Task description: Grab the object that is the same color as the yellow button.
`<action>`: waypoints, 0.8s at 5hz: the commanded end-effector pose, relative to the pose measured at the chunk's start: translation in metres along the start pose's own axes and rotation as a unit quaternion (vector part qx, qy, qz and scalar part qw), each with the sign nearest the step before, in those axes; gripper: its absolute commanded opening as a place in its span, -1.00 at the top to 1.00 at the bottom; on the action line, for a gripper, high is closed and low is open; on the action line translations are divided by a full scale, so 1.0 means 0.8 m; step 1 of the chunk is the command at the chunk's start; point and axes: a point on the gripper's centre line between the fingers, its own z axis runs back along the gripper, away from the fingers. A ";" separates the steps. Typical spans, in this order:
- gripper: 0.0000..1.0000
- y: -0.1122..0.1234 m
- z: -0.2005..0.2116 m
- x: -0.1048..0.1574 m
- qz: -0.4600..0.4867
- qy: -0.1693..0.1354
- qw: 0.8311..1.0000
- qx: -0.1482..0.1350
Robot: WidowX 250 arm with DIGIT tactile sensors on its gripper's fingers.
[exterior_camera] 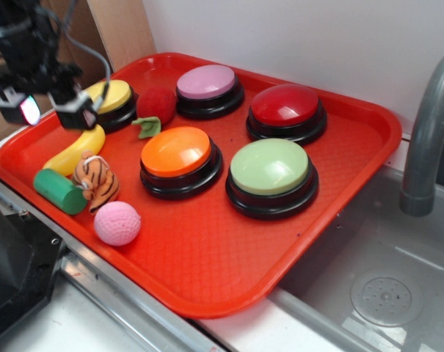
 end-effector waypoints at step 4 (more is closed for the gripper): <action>1.00 -0.016 -0.022 0.013 -0.019 -0.028 0.999 -0.027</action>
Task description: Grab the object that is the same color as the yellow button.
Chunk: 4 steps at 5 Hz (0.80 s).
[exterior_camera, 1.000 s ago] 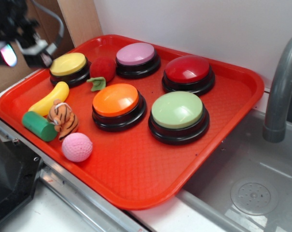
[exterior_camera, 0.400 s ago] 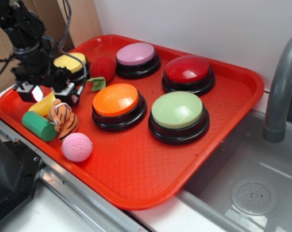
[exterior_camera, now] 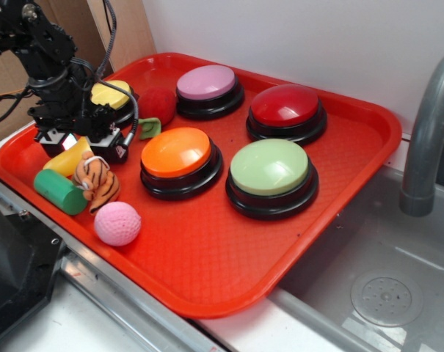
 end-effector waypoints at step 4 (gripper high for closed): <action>1.00 -0.054 0.205 0.031 -0.094 -0.024 0.994 -0.040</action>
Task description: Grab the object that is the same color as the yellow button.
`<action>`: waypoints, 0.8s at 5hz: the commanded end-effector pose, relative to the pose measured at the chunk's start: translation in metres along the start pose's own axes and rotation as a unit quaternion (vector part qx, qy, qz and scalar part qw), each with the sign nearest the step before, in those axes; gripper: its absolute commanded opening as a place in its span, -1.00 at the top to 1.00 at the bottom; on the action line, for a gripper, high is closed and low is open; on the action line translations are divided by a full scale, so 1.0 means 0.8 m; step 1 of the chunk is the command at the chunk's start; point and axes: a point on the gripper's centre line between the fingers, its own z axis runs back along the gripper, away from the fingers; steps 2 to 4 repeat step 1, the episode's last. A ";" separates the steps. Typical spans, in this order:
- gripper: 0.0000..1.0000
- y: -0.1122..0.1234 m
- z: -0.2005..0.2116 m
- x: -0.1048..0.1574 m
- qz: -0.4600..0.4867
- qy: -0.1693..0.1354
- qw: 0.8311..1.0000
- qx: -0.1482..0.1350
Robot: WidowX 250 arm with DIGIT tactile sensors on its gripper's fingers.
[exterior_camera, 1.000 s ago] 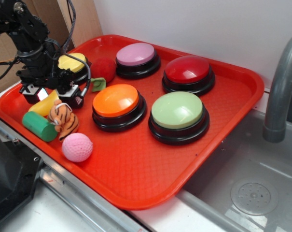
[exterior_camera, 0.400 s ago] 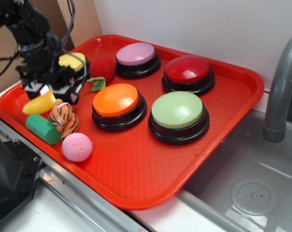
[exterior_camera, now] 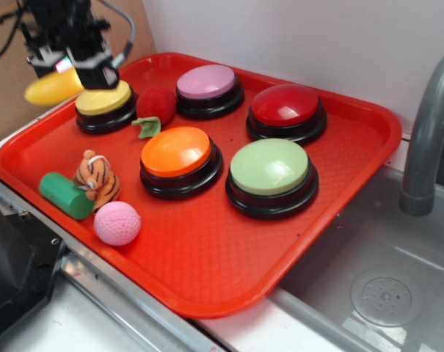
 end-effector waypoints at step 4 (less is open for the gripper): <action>1.00 -0.015 0.056 0.007 -0.057 -0.046 0.997 0.011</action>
